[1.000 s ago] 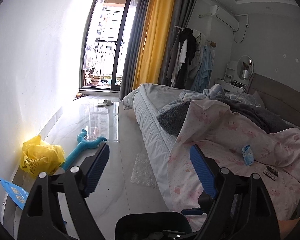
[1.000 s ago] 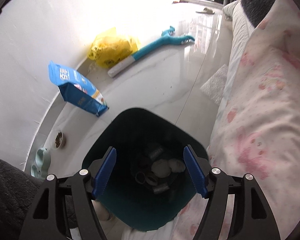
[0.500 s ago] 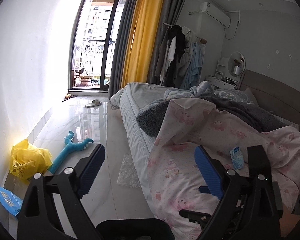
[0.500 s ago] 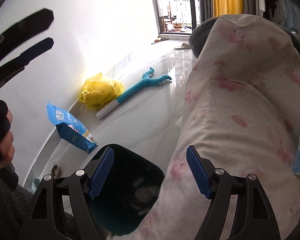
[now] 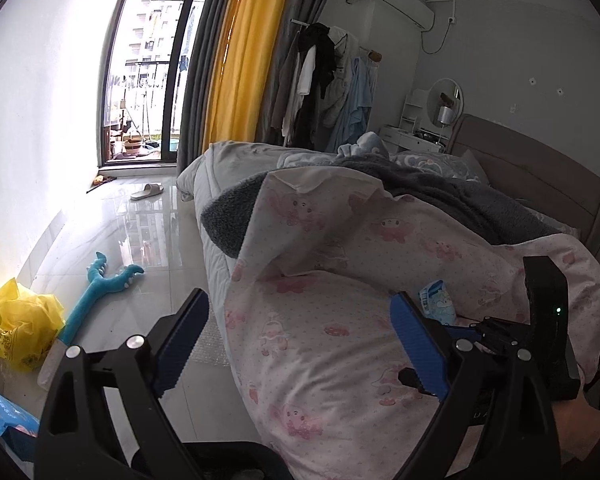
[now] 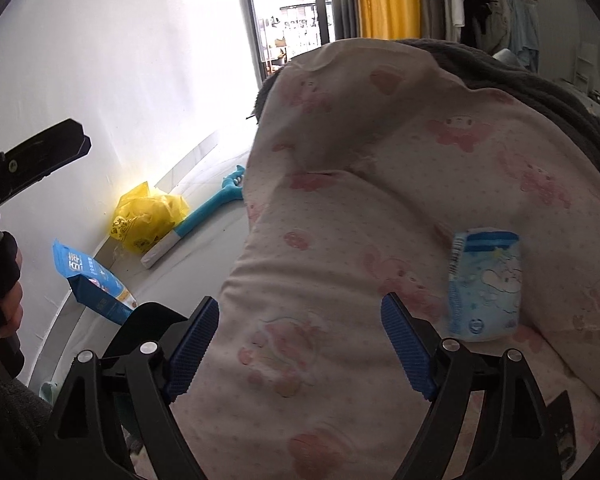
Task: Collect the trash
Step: 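Move the right gripper over the bed to the black tissue pack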
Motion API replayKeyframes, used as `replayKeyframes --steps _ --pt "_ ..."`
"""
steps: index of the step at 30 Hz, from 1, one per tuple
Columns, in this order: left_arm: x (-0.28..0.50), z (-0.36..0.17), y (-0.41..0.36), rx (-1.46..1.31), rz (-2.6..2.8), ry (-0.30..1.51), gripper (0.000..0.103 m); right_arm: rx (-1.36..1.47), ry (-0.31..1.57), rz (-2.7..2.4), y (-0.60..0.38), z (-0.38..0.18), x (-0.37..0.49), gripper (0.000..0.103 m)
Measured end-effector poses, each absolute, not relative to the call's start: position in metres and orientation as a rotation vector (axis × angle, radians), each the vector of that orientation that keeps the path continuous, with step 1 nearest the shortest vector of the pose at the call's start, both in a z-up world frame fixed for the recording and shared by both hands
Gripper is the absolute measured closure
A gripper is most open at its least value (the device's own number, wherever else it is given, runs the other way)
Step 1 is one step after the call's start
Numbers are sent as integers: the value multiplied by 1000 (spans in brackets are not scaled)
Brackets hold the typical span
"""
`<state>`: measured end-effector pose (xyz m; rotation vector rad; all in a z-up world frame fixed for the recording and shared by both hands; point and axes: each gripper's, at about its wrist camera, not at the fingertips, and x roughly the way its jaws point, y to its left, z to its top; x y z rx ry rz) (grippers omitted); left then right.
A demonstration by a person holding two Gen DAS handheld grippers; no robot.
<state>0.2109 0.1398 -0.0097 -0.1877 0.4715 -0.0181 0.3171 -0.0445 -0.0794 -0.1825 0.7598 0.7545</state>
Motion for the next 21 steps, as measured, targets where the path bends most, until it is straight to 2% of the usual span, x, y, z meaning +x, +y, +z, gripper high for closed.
replayKeyframes --steps 21 --pt "273 -27 47 -221 -125 584 9 -177 777 610 -174 -89 339 17"
